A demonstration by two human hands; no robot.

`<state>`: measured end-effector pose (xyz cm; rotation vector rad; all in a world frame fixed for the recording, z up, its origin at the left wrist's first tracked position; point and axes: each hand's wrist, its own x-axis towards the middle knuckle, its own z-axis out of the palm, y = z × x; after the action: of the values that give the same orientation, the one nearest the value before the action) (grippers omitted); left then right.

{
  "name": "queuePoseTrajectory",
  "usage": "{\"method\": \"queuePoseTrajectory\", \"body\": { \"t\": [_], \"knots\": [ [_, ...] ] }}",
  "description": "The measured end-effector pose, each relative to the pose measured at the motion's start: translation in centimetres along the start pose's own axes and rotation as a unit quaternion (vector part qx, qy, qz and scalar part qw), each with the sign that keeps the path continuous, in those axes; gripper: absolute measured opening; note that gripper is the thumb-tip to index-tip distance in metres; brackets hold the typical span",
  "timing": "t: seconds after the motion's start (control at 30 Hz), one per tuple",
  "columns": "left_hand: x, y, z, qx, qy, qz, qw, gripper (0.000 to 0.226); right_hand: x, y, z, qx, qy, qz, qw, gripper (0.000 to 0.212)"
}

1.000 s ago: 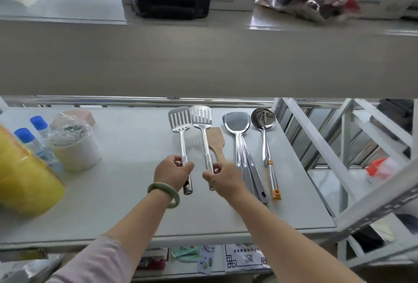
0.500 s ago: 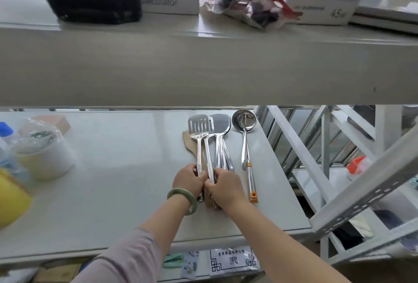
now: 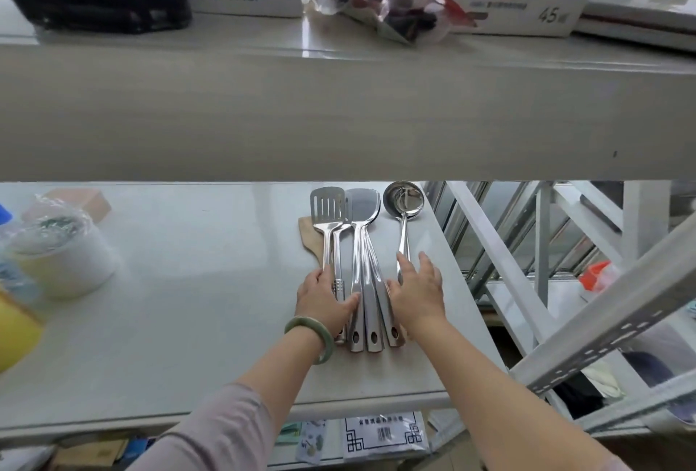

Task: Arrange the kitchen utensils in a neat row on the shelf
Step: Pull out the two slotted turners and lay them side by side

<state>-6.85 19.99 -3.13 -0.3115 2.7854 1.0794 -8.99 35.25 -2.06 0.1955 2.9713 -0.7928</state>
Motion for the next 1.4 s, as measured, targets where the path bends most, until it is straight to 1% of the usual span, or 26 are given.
{"method": "queuePoseTrajectory", "body": {
  "t": [0.1,0.2,0.4,0.5,0.63,0.83,1.07,1.17,1.27,1.33,1.4],
  "knots": [
    [0.2,0.3,0.4,0.024,-0.023,0.004,0.999,0.075,1.1,0.6,0.2,-0.001,-0.050,-0.022,0.999,0.049],
    [0.3,0.5,0.6,0.048,-0.032,0.008,0.998,0.070,1.5,1.0,0.2,0.007,-0.066,-0.029,0.997,0.045],
    [0.6,1.1,1.7,0.066,-0.043,0.030,0.996,0.056,0.6,1.9,0.3,0.025,-0.045,-0.038,0.998,0.048],
    [0.8,1.8,2.2,0.067,-0.042,0.036,0.996,0.054,0.2,2.5,0.4,0.043,-0.043,-0.044,0.997,0.046],
    [1.1,2.7,2.9,0.076,-0.058,0.047,0.994,0.054,-0.4,3.7,0.0,0.059,-0.043,-0.048,0.996,0.045],
    [0.7,4.1,3.6,0.094,-0.077,0.066,0.990,0.054,-0.6,5.6,-0.8,0.072,-0.035,-0.055,0.995,0.049],
    [1.0,3.9,3.6,0.077,-0.102,0.090,0.988,0.058,-1.1,5.8,-0.8,0.050,-0.014,-0.045,0.998,0.046],
    [0.4,3.2,3.5,0.062,-0.080,0.101,0.990,0.058,-1.4,5.3,-0.9,-0.020,0.030,-0.061,0.997,0.043],
    [-0.6,2.5,3.5,0.038,-0.025,0.091,0.995,0.054,-1.8,4.2,-0.9,-0.019,0.076,-0.120,0.990,0.040],
    [-1.3,2.1,3.5,0.025,0.006,0.087,0.996,0.054,-1.9,3.3,-0.8,0.001,0.066,-0.143,0.988,0.041],
    [-1.8,2.0,3.5,0.012,0.017,0.080,0.997,0.057,-1.9,2.6,-0.7,0.011,0.038,-0.127,0.991,0.045]
  ]
}}
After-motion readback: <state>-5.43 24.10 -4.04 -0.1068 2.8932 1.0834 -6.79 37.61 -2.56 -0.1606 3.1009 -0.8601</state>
